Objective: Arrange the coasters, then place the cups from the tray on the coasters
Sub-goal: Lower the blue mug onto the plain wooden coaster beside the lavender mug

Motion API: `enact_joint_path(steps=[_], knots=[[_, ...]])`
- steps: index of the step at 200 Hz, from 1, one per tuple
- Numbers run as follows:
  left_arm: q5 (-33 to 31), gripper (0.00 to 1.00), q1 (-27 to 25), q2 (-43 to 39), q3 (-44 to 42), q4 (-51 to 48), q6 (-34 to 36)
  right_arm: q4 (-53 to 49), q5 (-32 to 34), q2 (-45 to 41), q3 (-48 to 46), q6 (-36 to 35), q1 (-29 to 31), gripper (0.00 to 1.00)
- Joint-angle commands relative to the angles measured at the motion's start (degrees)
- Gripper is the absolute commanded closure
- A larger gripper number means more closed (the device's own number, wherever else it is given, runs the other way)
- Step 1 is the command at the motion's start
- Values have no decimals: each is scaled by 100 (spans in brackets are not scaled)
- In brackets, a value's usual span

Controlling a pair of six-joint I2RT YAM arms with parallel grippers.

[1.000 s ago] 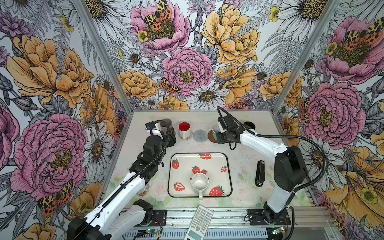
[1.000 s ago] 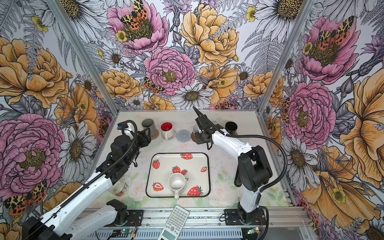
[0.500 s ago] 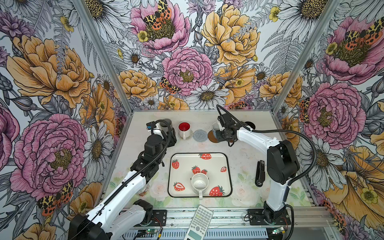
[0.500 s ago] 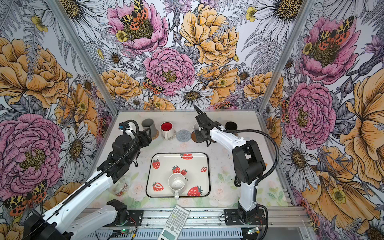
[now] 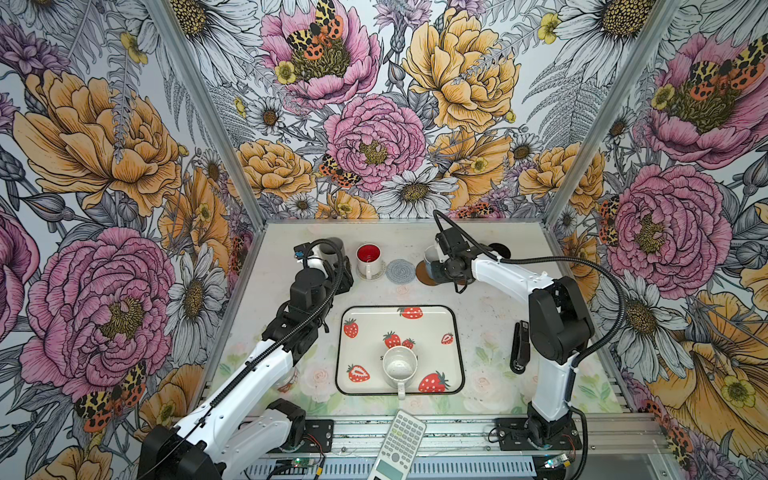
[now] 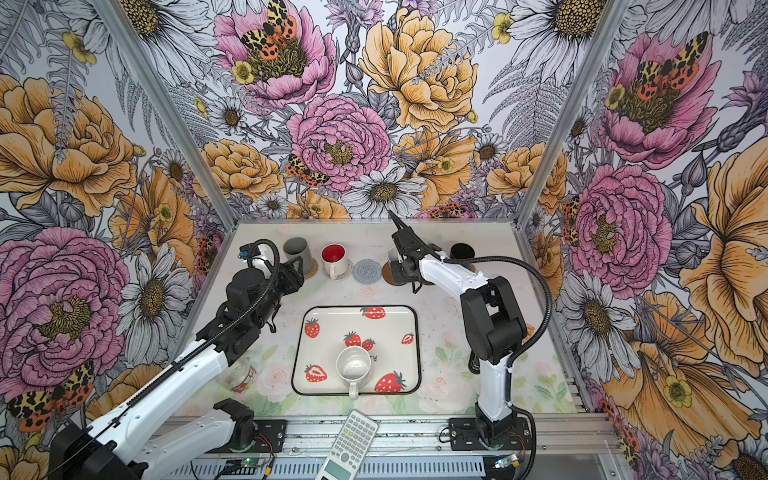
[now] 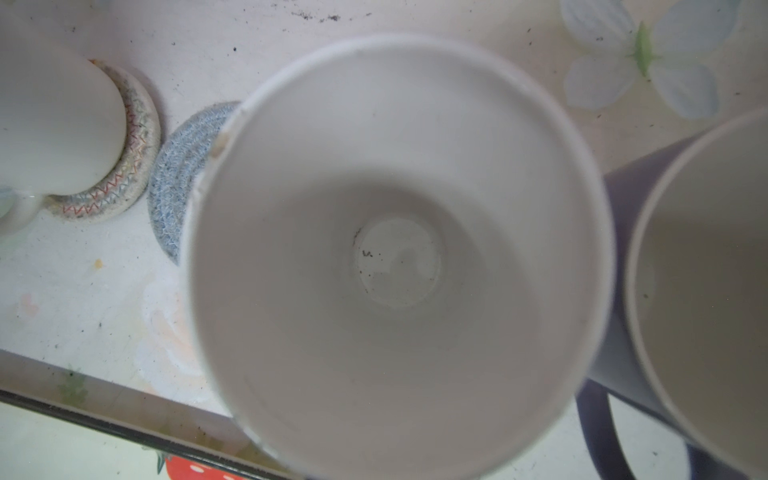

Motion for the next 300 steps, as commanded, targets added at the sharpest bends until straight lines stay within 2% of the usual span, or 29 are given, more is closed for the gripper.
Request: enact_joint_path(steps=[1,221,280,300], knots=[[96,35,67,36,-4,95,-95,460,-33,28,216,117,-29,100],[156,35,98,42,-4,86,-104,690,-112,121,0,347,-58,100],[173,35,104,33,-4,82,-113,689,-108,69,-46,356,-56,79],[183,35,113,28,-4,77,-113,690,-105,55,-66,356,-59,75]])
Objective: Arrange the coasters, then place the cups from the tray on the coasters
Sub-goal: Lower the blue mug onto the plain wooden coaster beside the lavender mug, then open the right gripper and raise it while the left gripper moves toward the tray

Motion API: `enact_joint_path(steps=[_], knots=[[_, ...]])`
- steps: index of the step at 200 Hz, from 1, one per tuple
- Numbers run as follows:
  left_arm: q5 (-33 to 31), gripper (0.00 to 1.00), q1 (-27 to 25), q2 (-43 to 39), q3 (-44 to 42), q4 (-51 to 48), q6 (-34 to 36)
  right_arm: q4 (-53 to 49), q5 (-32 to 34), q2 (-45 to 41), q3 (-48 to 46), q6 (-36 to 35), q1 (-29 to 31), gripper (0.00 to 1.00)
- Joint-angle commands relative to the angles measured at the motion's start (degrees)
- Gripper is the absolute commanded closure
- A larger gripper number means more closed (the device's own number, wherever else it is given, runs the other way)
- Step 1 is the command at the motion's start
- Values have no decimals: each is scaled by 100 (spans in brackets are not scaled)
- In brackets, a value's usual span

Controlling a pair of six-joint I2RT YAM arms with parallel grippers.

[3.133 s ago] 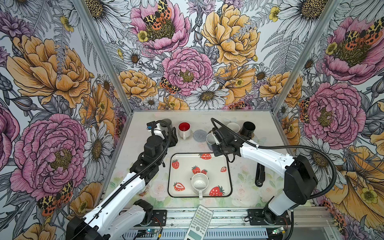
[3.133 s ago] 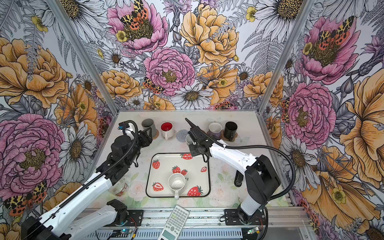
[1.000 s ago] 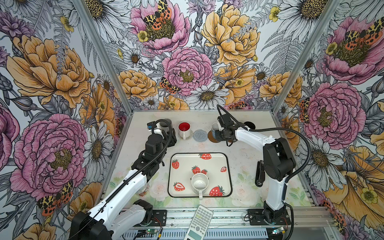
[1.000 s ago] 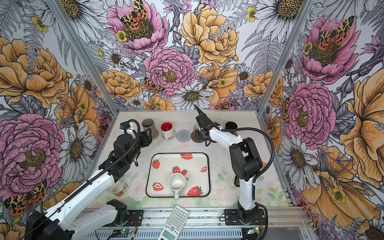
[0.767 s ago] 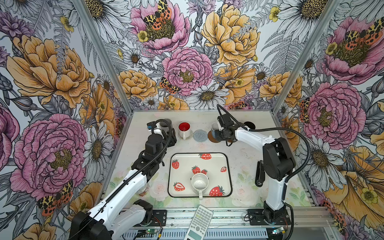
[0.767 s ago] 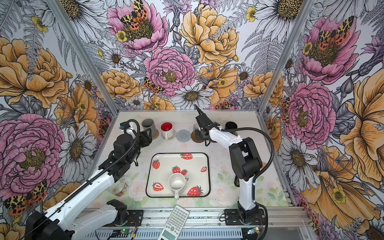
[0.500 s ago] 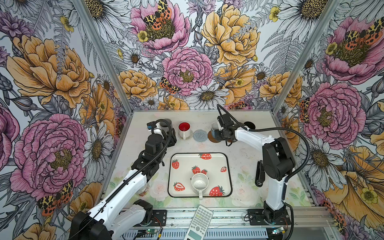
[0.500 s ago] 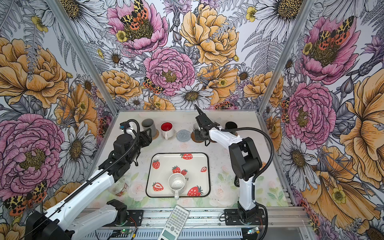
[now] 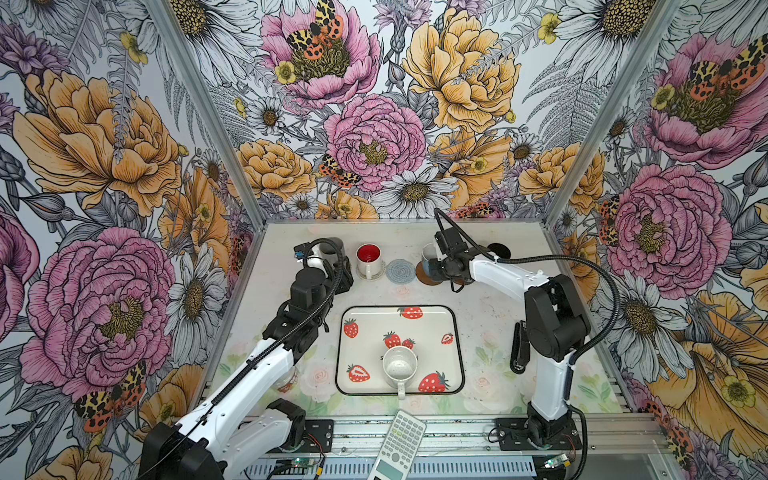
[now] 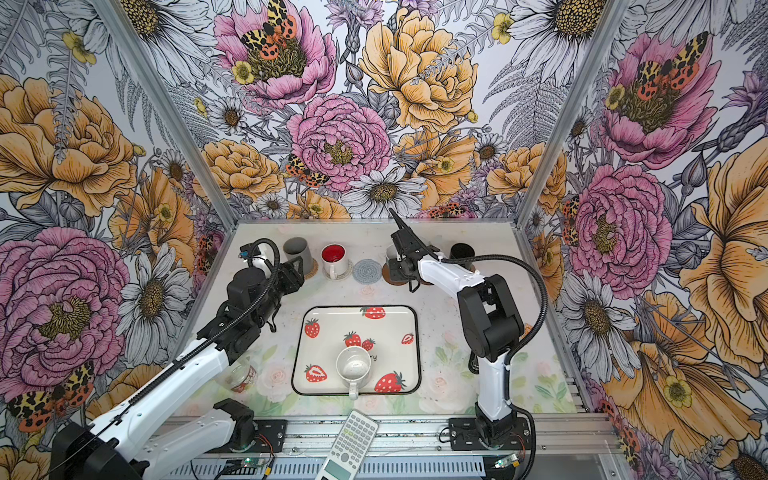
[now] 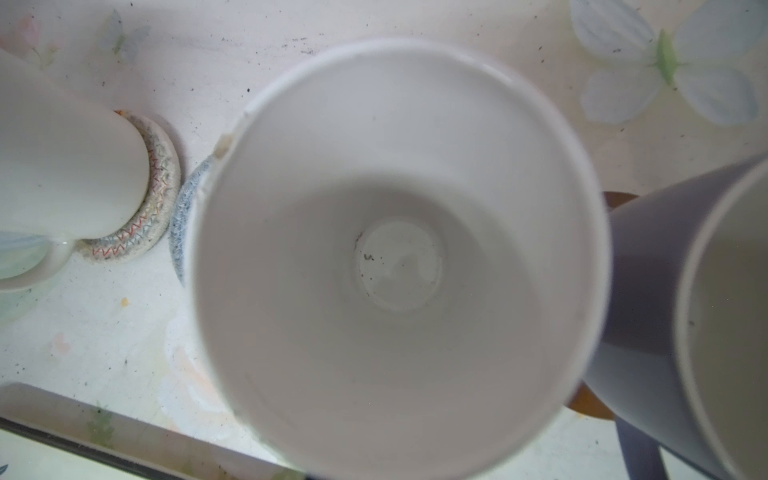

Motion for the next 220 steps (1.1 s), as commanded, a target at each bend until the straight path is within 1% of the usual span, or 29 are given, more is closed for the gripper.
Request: enact_joint_path(steps=[1,44,73,105,146,189,220], knots=[[140,35,66,-27,-4,82,-54,233,13,-78,-37,30,-20,75],[140,35,67,-48,-4,60,-54,232,-6,-119,-63,36,-21,66],[149,35,70,-62,-4,60,-54,225,-3,-222,-123,39,-20,55],[149,35,76,-68,-4,51,-54,223,-17,-436,-246,14,-23,49],[149,35,69,-41,-4,60,-54,217,82,-804,-468,4,-25,45],[184,35,76,38,22,77,-45,217,254,-1421,-751,17,-27,42],[275,35,70,47,54,75,-95,224,367,-1852,-640,79,-27,39]])
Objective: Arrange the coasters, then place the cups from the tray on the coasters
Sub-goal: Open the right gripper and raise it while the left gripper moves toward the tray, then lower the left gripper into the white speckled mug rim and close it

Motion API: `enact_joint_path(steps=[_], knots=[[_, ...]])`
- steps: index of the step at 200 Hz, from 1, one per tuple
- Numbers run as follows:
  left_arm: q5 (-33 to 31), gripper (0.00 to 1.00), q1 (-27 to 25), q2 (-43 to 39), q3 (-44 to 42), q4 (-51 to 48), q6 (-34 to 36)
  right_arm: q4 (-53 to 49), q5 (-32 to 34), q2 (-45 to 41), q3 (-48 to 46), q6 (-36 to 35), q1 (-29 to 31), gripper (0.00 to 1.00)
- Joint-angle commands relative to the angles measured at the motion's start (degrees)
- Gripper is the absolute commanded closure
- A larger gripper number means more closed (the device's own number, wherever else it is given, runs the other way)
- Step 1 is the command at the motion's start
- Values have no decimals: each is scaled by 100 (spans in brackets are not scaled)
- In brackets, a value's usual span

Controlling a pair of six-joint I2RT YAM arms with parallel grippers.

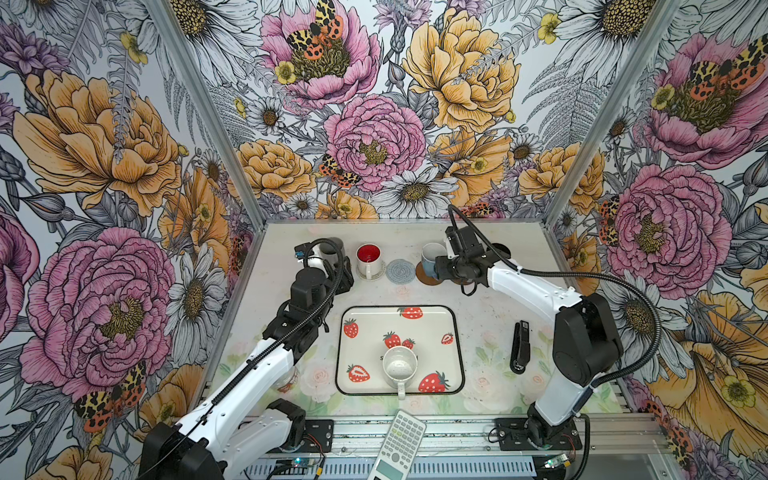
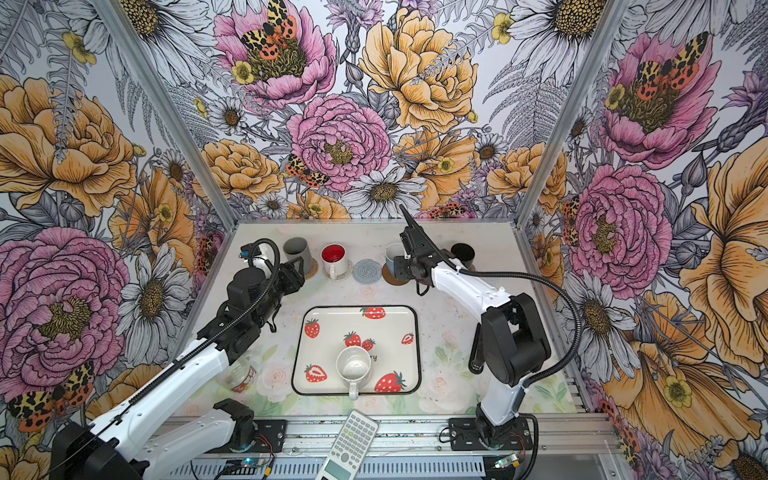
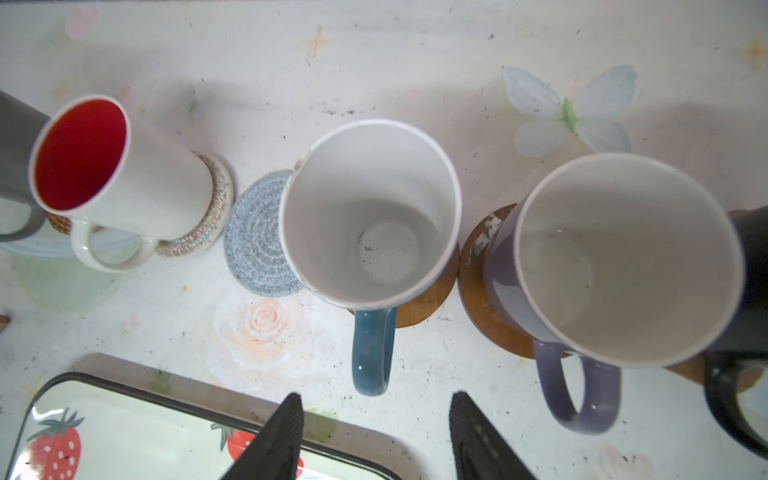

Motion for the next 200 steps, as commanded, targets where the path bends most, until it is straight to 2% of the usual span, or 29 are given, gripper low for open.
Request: enact_joint_path(steps=[1,24,45,77,114,154,200], knots=[[190,35,70,36,56,78,-86,98,192,-459,119,61,-27,40],[214,35,27,27,99,56,-128,143,227,-748,316,212,-10,39],[486,35,-73,55,209,11,-175,450,204,-1120,251,488,14,39],[445,34,-351,186,498,-290,-58,1217,141,-1858,-464,943,86,38],[587,34,-703,326,1172,-1312,215,1536,288,-2448,-1272,1237,127,35],[706,30,-1585,131,1682,-1977,685,1638,535,-2788,-1729,1258,114,27],[596,27,-2347,248,1929,-3189,780,1807,585,-2905,-1998,1258,105,17]])
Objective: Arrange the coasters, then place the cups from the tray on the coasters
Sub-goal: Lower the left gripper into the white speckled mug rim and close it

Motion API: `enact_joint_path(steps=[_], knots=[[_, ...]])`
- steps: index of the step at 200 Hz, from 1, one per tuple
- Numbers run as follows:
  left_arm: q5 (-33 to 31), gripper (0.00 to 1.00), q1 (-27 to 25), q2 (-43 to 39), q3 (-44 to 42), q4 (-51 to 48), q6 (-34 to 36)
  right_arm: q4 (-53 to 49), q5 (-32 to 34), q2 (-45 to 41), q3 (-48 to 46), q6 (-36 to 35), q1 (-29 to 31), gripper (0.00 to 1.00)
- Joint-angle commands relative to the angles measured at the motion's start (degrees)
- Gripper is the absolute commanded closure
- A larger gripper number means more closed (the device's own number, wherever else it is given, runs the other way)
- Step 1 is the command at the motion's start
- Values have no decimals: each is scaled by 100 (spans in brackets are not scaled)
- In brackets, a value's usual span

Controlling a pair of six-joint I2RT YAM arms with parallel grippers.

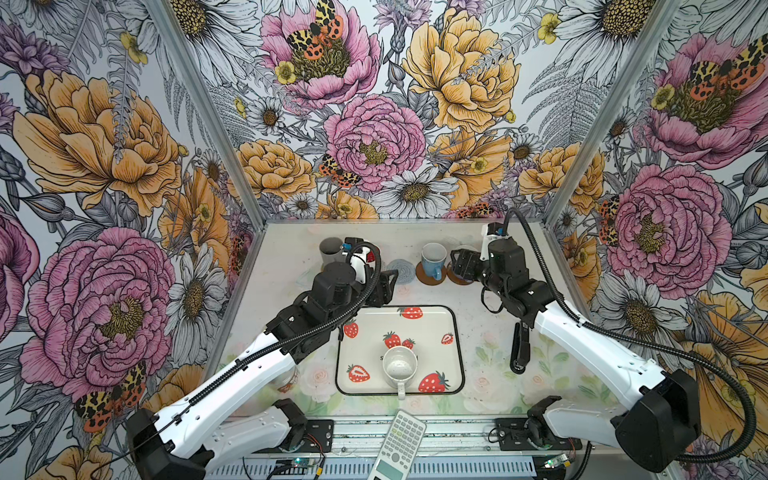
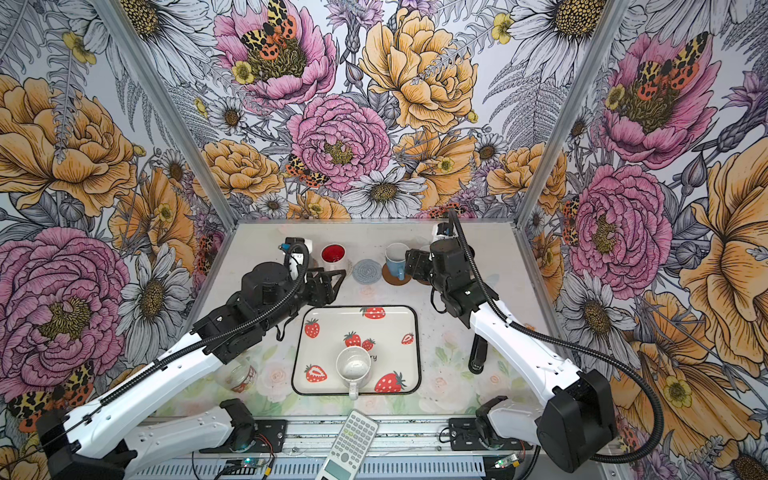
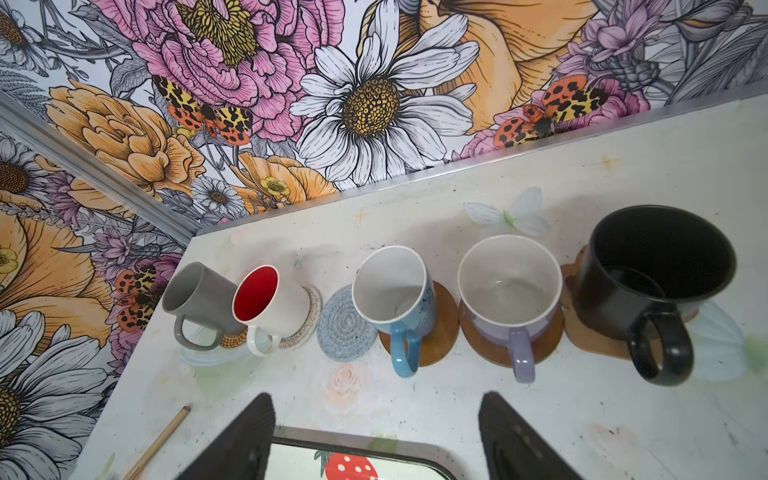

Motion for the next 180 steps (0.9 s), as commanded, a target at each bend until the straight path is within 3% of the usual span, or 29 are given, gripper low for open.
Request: enact_joint_path(steps=[1,111,180], knots=[[31,27,-256,77,139,-993,189,288,147,-202,-94,23,13,17],[69,17,-1730,485,-59,-3198,-646,455,314,-469,-473,28,-71,9],[196,14,-2533,493,-560,-3371,-1598,481,315,-419,-495,54,-88,9]])
